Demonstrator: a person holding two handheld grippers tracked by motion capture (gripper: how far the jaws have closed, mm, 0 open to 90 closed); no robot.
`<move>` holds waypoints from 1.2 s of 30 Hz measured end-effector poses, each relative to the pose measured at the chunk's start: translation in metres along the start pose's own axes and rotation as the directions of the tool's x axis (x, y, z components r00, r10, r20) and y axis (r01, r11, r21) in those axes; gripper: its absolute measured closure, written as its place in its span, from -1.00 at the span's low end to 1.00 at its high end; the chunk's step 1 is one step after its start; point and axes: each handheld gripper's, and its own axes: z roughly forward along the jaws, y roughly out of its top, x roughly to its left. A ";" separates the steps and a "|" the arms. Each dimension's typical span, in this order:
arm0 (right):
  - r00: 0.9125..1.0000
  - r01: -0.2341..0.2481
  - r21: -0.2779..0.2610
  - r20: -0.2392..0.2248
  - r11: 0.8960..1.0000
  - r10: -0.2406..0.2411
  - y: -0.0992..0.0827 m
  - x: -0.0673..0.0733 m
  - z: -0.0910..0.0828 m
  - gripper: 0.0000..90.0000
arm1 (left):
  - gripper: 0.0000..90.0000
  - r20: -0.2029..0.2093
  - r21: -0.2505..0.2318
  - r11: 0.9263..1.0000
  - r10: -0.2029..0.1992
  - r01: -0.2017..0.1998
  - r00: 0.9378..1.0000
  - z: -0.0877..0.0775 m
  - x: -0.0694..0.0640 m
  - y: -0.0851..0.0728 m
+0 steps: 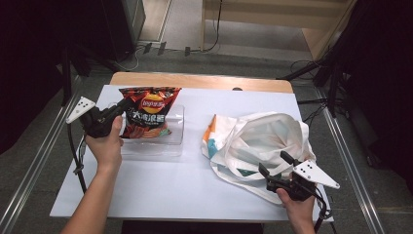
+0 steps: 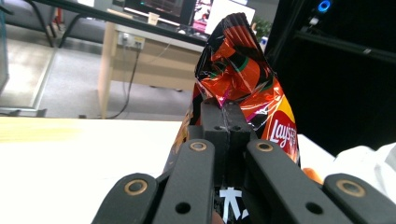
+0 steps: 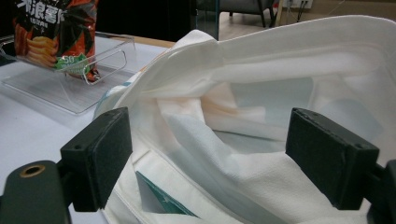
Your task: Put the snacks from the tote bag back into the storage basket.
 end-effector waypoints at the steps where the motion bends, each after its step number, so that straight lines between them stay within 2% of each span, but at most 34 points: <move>1: 1.000 0.000 0.000 0.000 1.000 0.000 0.000 0.000 0.000 -0.67 | 1.00 -0.006 0.005 1.000 0.007 -0.007 1.000 0.000 0.001 -0.001; 6: 1.000 0.003 0.004 0.001 1.000 -0.003 0.000 0.001 0.001 -0.67 | 1.00 -0.032 0.060 0.998 0.038 -0.036 0.999 0.002 0.006 -0.009; 9: 1.000 0.002 0.005 0.001 1.000 -0.002 -0.001 0.001 0.001 -0.67 | 1.00 -0.065 0.084 0.996 0.031 -0.025 0.997 0.005 0.010 -0.013; 17: 1.000 0.000 0.008 0.002 1.000 0.000 -0.001 0.001 0.002 -0.67 | 1.00 -0.098 0.114 0.993 0.017 -0.006 0.995 0.009 0.016 -0.010; 21: 1.000 0.001 0.012 0.002 1.000 -0.001 -0.001 0.002 0.002 -0.67 | 0.97 -0.134 0.140 0.989 0.062 -0.043 0.989 0.015 0.012 -0.002; 25: 1.000 0.000 0.009 0.003 1.000 0.000 -0.001 0.001 0.002 -0.67 | 0.91 -0.148 0.152 0.987 0.084 -0.061 0.985 0.017 0.011 0.000; 28: 1.000 -0.002 0.009 0.005 1.000 0.002 -0.002 0.000 0.002 -0.67 | 0.71 -0.155 0.152 0.987 0.082 -0.058 0.985 0.015 0.011 -0.001; 30: 1.000 -0.003 0.009 0.007 1.000 0.003 -0.002 0.000 0.001 -0.67 | 0.47 -0.142 0.158 0.986 0.075 -0.053 0.987 0.014 0.011 -0.002; 36: 1.000 -0.005 0.010 0.008 1.000 0.005 -0.002 -0.001 0.001 -0.67 | -0.14 -0.142 0.162 0.986 0.067 -0.044 0.988 0.006 0.007 -0.004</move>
